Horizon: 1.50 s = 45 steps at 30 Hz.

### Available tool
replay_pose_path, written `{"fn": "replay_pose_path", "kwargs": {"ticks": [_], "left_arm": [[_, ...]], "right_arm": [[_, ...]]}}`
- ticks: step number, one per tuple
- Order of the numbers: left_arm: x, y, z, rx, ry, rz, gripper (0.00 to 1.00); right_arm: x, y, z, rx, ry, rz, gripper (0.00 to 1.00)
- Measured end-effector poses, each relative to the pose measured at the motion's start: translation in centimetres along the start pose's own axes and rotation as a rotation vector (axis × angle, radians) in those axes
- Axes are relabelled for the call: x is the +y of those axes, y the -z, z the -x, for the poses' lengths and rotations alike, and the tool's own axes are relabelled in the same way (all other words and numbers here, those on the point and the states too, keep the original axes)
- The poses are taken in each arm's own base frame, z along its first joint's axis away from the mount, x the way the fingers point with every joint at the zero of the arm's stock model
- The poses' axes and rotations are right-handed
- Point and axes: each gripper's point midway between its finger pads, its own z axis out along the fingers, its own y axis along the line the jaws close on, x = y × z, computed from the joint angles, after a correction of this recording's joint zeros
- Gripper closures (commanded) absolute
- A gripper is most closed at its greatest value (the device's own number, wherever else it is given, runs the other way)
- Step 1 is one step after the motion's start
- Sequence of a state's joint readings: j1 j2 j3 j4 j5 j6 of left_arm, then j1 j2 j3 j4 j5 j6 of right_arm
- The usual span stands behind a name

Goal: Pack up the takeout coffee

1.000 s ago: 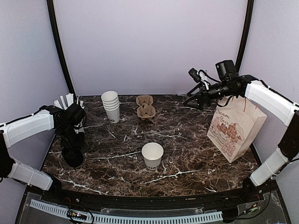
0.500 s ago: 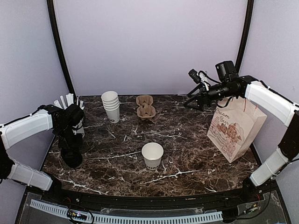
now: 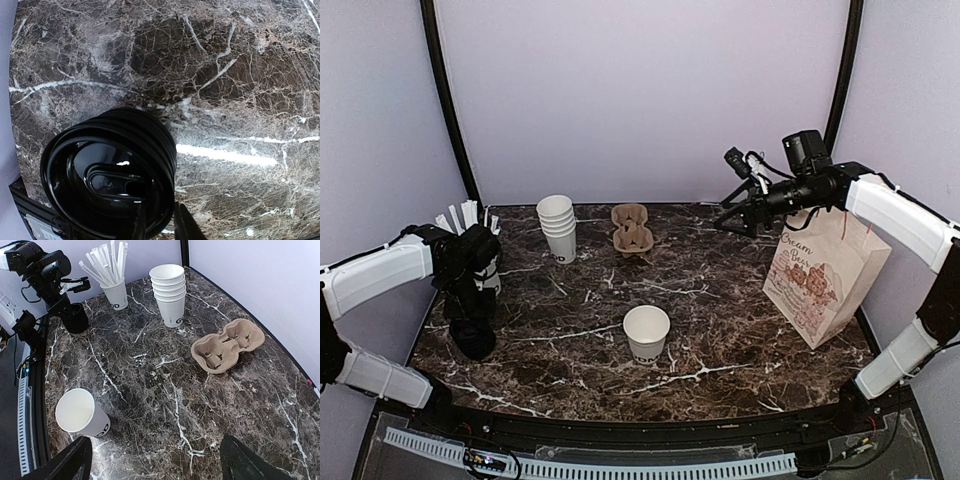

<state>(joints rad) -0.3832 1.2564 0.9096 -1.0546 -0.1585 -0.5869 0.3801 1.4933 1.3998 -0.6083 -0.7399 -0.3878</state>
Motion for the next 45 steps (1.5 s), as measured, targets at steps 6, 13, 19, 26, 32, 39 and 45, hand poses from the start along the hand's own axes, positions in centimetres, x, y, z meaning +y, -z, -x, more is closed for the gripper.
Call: {"fn": "replay_pose_path", "kwargs": {"ticks": [6,13,19,26,32,39,45], "left_arm": [[0.2,0.0,-0.4,0.016,-0.004,0.010,0.83],[0.2,-0.4,-0.5,0.034,-0.009,0.021,0.83],[0.3,-0.4,-0.6,0.041,-0.013,0.029,0.85],[0.5,-0.3,-0.6,0.051,-0.030,0.041,0.93],[0.2,1.4,0.4,0.025,-0.033,0.029,0.96],[-0.1,4.4,1.8,-0.032,-0.030,-0.006,0.99],[-0.1,6.1,2.0,-0.065,-0.034,-0.037,1.00]], "right_arm": [[0.0,-0.1,-0.3,0.004,-0.004,0.002,0.11],[0.2,-0.2,-0.3,0.005,-0.003,0.005,0.10],[0.2,-0.1,-0.3,0.005,-0.002,0.005,0.10],[0.3,0.1,-0.1,0.000,0.003,0.003,0.10],[0.4,0.1,-0.1,-0.001,0.003,0.004,0.10],[0.4,0.1,-0.1,-0.001,0.004,0.004,0.10],[0.5,0.0,0.0,-0.001,0.005,0.008,0.10]]}}
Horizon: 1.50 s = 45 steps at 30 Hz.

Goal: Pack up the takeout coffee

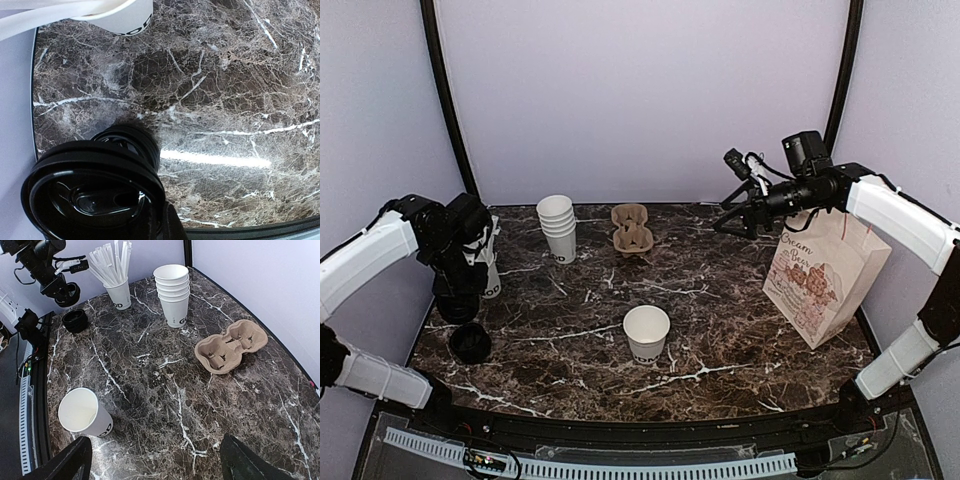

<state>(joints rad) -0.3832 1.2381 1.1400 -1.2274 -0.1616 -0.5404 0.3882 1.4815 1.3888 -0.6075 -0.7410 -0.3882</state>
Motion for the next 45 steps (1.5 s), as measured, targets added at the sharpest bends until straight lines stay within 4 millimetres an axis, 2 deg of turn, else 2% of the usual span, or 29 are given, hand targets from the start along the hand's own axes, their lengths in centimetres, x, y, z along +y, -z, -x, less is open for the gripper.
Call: {"fn": "replay_pose_path", "kwargs": {"ticks": [5,8,11,14,18,20,24,27,35,40,45], "left_arm": [[-0.4,-0.9,-1.6,0.063,-0.012,-0.029,1.00],[-1.5,-1.1,-2.5,0.094,-0.013,-0.104,1.00],[-3.2,-0.2,-2.1,0.062,-0.013,-0.219,1.00],[-5.6,1.6,-1.2,-0.004,-0.023,-0.379,1.00],[-8.6,4.6,0.5,-0.114,-0.038,-0.595,1.00],[-10.1,6.0,1.3,-0.171,-0.046,-0.698,1.00],[-12.7,7.3,2.4,-0.246,-0.057,-0.846,1.00],[-14.5,7.6,2.9,-0.288,-0.063,-0.930,1.00],[-18.9,8.6,3.7,-0.350,-0.046,-1.102,1.00],[-20.1,8.5,4.1,-0.351,-0.009,-1.159,1.00],[-20.6,8.8,4.4,-0.358,0.005,-1.186,1.00]], "right_arm": [[0.2,-0.1,0.0,0.000,0.002,0.005,0.10],[0.3,-0.1,0.1,-0.001,0.002,0.009,0.11],[0.7,-0.3,0.2,-0.004,0.001,0.023,0.11],[2.0,-1.3,0.5,-0.006,0.005,0.063,0.12],[4.5,-4.6,0.3,0.026,0.005,0.146,0.13],[6.1,-7.0,-0.2,0.065,-0.006,0.188,0.12],[8.8,-11.5,-0.8,0.130,-0.041,0.252,0.11],[9.9,-13.9,-0.3,0.145,-0.077,0.278,0.11],[10.2,-18.4,2.8,0.103,-0.166,0.293,0.09],[10.7,-20.4,4.6,0.081,-0.198,0.299,0.09],[10.9,-21.5,5.0,0.080,-0.233,0.308,0.09]]}}
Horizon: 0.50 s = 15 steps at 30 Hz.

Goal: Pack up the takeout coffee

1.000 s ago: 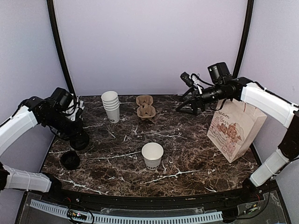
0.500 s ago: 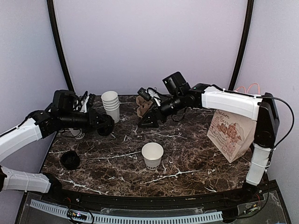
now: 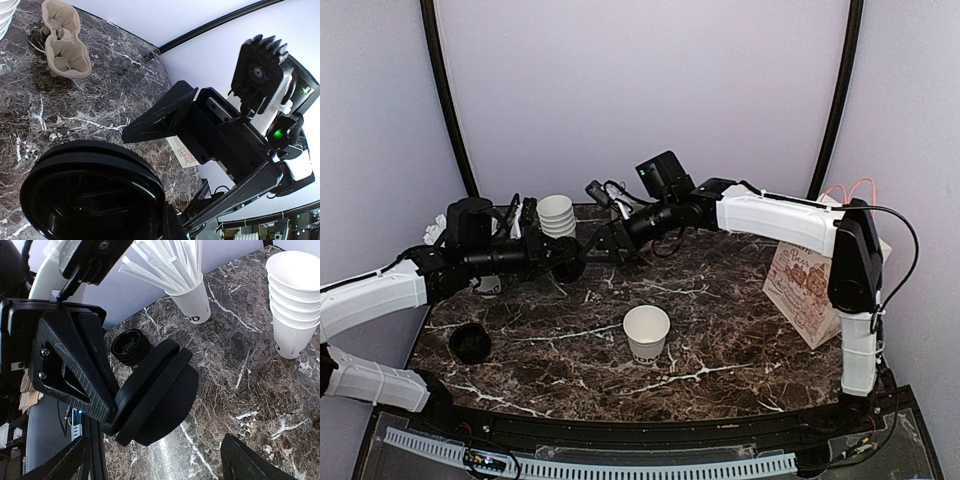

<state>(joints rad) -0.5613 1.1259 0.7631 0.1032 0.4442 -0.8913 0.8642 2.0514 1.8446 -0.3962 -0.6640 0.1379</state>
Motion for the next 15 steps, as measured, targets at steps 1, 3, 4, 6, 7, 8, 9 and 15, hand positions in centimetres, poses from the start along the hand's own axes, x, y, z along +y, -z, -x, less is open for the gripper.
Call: {"fn": "replay_pose_path", "kwargs": {"ticks": [1,3,4,6,7,8,9,15], "left_arm": [[-0.1,0.0,0.1,-0.003,0.000,-0.003,1.00],[-0.2,0.0,0.2,-0.006,0.000,-0.008,1.00],[-0.2,0.0,0.2,-0.008,0.001,-0.009,1.00],[-0.3,0.0,0.2,-0.009,0.001,-0.012,1.00],[-0.3,0.0,0.2,-0.009,0.001,-0.012,1.00],[-0.3,0.0,0.2,-0.009,0.001,-0.013,1.00],[-0.3,0.0,0.2,-0.009,0.003,-0.013,1.00],[0.0,0.0,0.2,-0.008,0.008,0.001,1.00]], "right_arm": [[0.0,-0.2,0.0,0.001,-0.005,0.002,0.09],[-0.2,-0.4,0.1,0.001,-0.018,0.004,0.09],[-0.2,-0.5,0.1,0.001,-0.024,0.007,0.10],[-0.3,-0.7,0.1,0.002,-0.038,0.009,0.10],[-0.4,-0.8,0.1,0.003,-0.045,0.010,0.11],[-0.5,-0.9,0.1,0.004,-0.055,0.010,0.11],[-0.6,-1.1,0.0,0.005,-0.061,0.010,0.11],[-1.1,-1.3,-0.2,0.007,-0.102,0.008,0.12]]}}
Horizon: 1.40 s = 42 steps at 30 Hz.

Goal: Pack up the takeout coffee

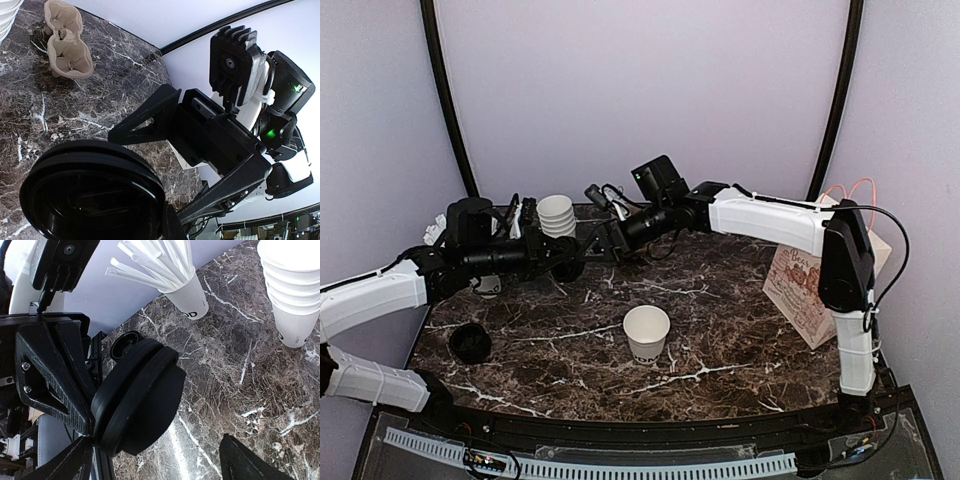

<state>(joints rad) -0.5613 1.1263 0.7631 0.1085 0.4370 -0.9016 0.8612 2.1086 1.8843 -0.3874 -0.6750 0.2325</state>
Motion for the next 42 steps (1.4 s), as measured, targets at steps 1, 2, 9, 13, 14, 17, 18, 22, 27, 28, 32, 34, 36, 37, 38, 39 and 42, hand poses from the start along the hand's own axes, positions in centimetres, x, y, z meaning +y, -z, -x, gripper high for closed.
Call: {"fn": "replay_pose_path", "kwargs": {"ticks": [1,2,9,13,14,17,18,22,27,28,32,34,36,37,38,39,42], "left_arm": [[0.0,0.0,0.0,0.001,0.001,0.001,1.00],[0.1,0.0,-0.1,0.002,0.002,0.004,1.00],[1.6,0.0,-1.2,0.033,0.026,0.044,1.00],[2.2,0.1,-1.8,0.049,0.037,0.062,1.00],[2.2,0.2,-1.9,0.049,0.037,0.062,1.00],[2.1,0.5,-1.9,0.047,0.036,0.060,1.00],[2.1,0.5,-1.9,0.048,0.037,0.064,1.00],[3.3,0.7,-2.6,0.069,0.049,0.118,1.00],[5.9,0.6,-4.2,0.174,0.043,0.256,1.00],[6.4,0.4,-4.7,0.203,0.040,0.279,1.00],[8.9,-0.5,-8.0,0.360,0.025,0.379,1.00],[9.7,-1.3,-10.5,0.467,0.007,0.419,1.00],[10.3,-2.0,-12.9,0.565,-0.016,0.451,1.00],[10.6,-2.4,-14.2,0.615,-0.028,0.470,1.00],[10.8,-2.6,-15.4,0.663,-0.044,0.483,1.00],[10.9,-2.9,-16.5,0.704,-0.059,0.494,0.99],[10.8,-3.5,-18.9,0.799,-0.095,0.512,0.84]], "right_arm": [[-0.1,0.0,0.0,-0.001,-0.007,0.000,0.12],[-0.2,-0.1,-0.1,-0.001,-0.013,0.000,0.12],[-1.6,-1.0,-2.0,0.029,-0.065,-0.010,0.12],[-3.5,-1.9,-3.7,0.061,-0.105,-0.038,0.12],[-3.9,-2.2,-4.1,0.068,-0.115,-0.045,0.12],[-5.1,-2.7,-4.9,0.083,-0.134,-0.058,0.12],[-5.3,-2.8,-5.1,0.088,-0.139,-0.061,0.12],[-5.7,-2.7,-5.3,0.092,-0.138,-0.065,0.12],[-6.1,-1.0,-5.4,0.087,-0.121,-0.083,0.11],[-6.3,-0.1,-5.2,0.078,-0.118,-0.092,0.11],[-7.2,4.6,-3.2,0.015,-0.090,-0.139,0.11],[-7.3,7.4,-1.7,-0.034,-0.055,-0.172,0.10],[-7.3,10.2,-0.2,-0.084,-0.018,-0.209,0.10],[-7.2,11.3,0.3,-0.103,0.001,-0.225,0.09],[-7.1,12.4,0.8,-0.122,0.021,-0.244,0.09],[-6.7,13.5,1.3,-0.139,0.044,-0.260,0.09],[-5.8,15.0,1.9,-0.162,0.093,-0.287,0.08]]}}
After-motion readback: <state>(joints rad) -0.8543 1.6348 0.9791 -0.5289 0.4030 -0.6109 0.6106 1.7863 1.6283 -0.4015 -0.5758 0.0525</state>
